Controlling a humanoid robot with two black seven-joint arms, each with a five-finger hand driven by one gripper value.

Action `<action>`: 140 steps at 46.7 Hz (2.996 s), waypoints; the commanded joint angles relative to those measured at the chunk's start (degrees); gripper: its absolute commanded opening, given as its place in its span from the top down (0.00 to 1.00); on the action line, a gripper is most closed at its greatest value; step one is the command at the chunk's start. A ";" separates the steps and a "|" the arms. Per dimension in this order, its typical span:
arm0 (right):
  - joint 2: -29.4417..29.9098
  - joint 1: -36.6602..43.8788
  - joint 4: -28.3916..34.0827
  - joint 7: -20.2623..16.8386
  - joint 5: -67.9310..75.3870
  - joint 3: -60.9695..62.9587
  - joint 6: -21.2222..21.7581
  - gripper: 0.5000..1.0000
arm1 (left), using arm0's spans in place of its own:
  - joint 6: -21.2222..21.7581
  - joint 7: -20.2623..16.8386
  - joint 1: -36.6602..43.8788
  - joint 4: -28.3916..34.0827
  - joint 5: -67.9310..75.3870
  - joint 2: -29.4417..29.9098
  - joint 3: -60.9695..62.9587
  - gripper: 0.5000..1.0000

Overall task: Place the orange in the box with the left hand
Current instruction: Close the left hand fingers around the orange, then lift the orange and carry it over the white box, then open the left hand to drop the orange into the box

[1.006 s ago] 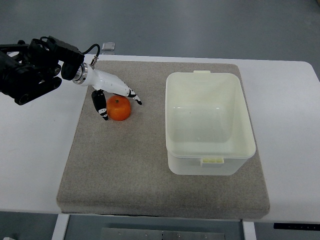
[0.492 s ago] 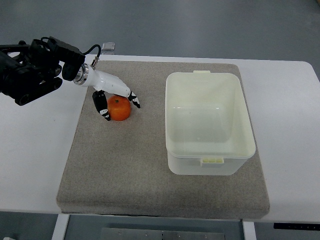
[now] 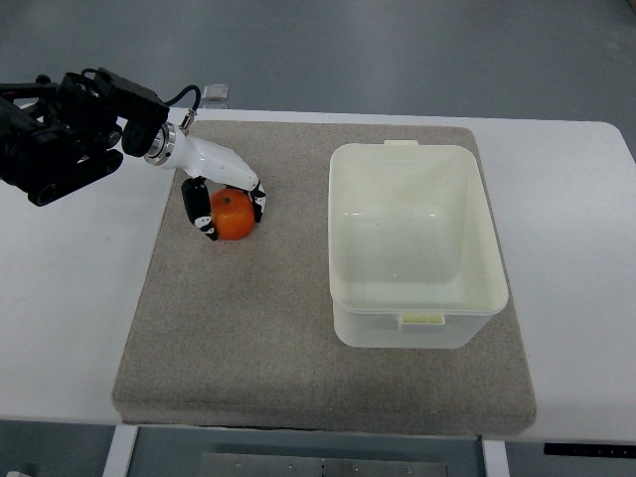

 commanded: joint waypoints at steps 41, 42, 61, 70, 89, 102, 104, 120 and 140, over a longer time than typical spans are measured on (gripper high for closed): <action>0.00 0.00 0.00 -0.08 -0.01 0.00 0.00 0.15 | -3.12 0.00 -5.11 -9.87 -12.19 6.47 -6.93 1.00; 0.00 0.00 0.00 -0.08 -0.01 0.00 0.00 0.15 | -3.12 0.00 -5.29 -10.14 -12.19 7.00 -7.37 1.00; 0.00 0.00 0.00 0.01 -0.01 0.00 0.00 0.15 | -4.79 0.00 -8.27 -24.37 -12.01 12.19 -12.56 1.00; 0.00 0.00 0.00 0.01 -0.01 0.00 0.00 0.15 | -4.70 0.00 -9.86 -26.49 -11.57 11.40 -14.58 1.00; 0.00 0.00 0.00 0.01 -0.01 0.00 0.00 0.15 | -3.82 0.00 -8.81 -19.37 -9.99 -2.13 -15.90 1.00; 0.00 0.00 0.00 0.01 0.08 0.00 0.00 0.15 | -3.30 0.00 -5.64 -16.47 -4.63 -7.41 -15.90 1.00; 0.00 0.00 0.00 -0.08 -0.01 0.00 0.00 0.15 | -2.34 0.00 -5.38 -16.29 -4.54 -7.59 -15.90 1.00; 0.00 0.00 0.00 0.01 -0.01 0.00 0.00 0.15 | 1.10 0.00 -4.94 -16.12 -1.99 -8.73 -15.82 1.00; 0.00 0.00 0.00 -0.08 0.08 0.00 0.00 0.15 | 4.44 0.00 -2.39 -16.20 -4.36 -8.64 -17.22 0.37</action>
